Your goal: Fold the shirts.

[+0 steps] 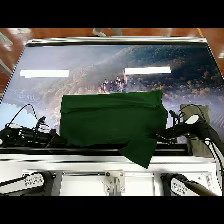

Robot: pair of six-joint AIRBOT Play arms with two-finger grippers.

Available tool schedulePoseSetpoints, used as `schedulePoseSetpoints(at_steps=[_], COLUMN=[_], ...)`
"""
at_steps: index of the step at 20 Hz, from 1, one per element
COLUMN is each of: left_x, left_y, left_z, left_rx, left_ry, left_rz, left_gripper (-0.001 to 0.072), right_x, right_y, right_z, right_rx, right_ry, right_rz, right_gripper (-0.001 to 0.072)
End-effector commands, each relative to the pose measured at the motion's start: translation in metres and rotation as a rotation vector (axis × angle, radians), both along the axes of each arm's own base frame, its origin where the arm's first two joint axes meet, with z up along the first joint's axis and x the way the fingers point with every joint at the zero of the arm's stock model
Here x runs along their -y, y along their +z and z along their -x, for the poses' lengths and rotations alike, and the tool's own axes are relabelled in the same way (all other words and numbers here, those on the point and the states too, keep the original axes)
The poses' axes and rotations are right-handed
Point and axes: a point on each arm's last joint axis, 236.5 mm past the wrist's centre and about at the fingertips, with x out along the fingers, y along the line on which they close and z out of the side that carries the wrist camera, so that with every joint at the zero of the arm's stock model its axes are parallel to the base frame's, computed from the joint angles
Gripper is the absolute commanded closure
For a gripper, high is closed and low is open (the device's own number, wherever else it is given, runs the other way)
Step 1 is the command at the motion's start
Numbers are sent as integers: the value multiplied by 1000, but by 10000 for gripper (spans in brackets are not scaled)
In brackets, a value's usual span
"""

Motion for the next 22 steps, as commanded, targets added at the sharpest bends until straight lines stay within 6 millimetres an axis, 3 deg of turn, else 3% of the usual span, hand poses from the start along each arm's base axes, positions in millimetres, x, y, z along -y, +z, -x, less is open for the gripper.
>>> schedulePoseSetpoints(at_steps=[1, 5, 8, 9, 10, 12, 14, 17, 19, 22], left_x=[1, 3, 5, 5, 5, 4, 1, -10, -20, -34], left_y=[1, 4, 5, 5, 6, 5, 7, 25, 53, 94], left_z=[-9, -7, -6, -6, -7, -9, -16, -43, -74, -125], left_rx=[24, 27, 35, 43, 50, 55, 74, 189, 335, 497], left_ry=[30, 17, 2, -2, -3, 0, 2, -21, -18, 48], left_rz=[5, 18, 27, 28, 30, 26, 15, -19, -54, -101], left_gripper=[671, 671, 671, 671, 671, 671, 672, 673, 672, 672], right_x=[-6, 25, 14, 10, 7, 2, -2, -6, -10, 4], right_y=[2, -9, -8, -7, -6, -3, 0, 18, 48, 91], right_z=[10, 33, 6, -5, -12, -15, -7, -15, -43, -103], right_rx=[-34, -104, -21, 13, 33, 42, 20, 88, 229, 419], right_ry=[32, 120, 24, -15, -41, -54, -19, 5, -3, -136], right_rz=[-14, 115, 80, 62, 51, 26, 4, -8, -26, 7], right_gripper=[211, 195, 197, 254, 400, 426, 625, 629, 630, 631])
